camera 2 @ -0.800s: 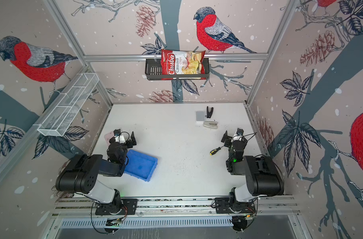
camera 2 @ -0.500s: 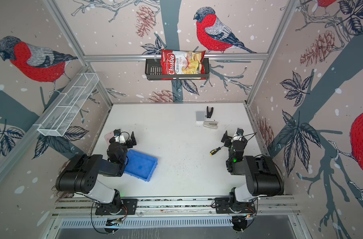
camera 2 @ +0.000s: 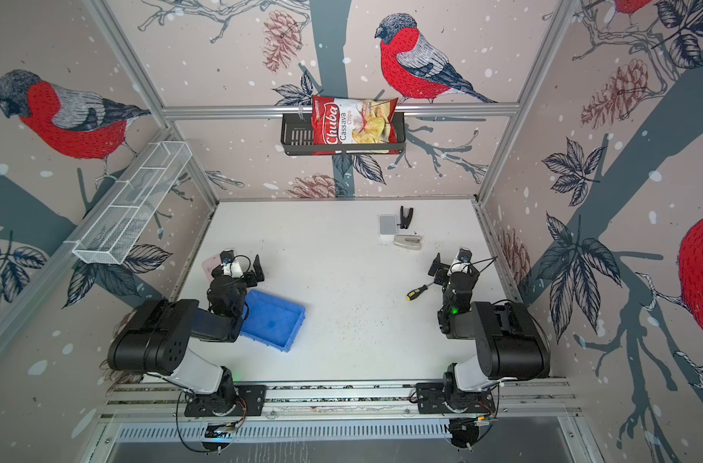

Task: Put the screwdriver in the bin
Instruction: Pick up the screwdriver from the middle-right of the table.

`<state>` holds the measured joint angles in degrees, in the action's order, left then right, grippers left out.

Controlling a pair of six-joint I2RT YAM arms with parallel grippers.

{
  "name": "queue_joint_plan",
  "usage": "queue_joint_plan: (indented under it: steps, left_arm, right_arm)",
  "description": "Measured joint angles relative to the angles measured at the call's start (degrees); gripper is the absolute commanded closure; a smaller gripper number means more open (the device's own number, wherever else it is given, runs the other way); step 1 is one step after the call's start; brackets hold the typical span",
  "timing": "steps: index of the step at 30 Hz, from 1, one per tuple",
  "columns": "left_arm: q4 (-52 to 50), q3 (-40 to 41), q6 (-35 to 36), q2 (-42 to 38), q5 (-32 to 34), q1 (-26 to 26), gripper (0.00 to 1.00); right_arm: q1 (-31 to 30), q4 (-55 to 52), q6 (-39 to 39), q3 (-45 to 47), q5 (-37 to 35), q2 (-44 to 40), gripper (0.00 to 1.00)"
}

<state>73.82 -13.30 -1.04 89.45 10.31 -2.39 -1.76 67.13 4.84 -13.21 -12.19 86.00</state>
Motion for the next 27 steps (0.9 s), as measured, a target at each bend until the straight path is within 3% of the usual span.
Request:
queue_joint_plan:
  steps: [8,17,22,27]
  left_arm:
    - [0.9,2.1,1.0,-1.0,-1.1,-0.2,0.02]
    - [-5.0,1.6,3.4,-14.1,-4.3,-1.5,0.02]
    - [-14.4,-2.9,9.1,-20.2,-9.9,-5.9,0.02]
    - [-22.1,-7.4,12.8,-22.1,-17.0,-12.7,0.02]
  right_arm:
    - [-0.4,-0.3,0.0,-0.1,-1.0,-0.4,0.00]
    - [-2.4,-10.3,-0.4,-5.5,-2.4,-6.1,0.00]
    - [-5.2,-18.7,0.3,-8.5,-5.4,-11.8,0.00]
    - [-7.3,-30.4,5.6,-12.7,-8.9,-18.5,0.01]
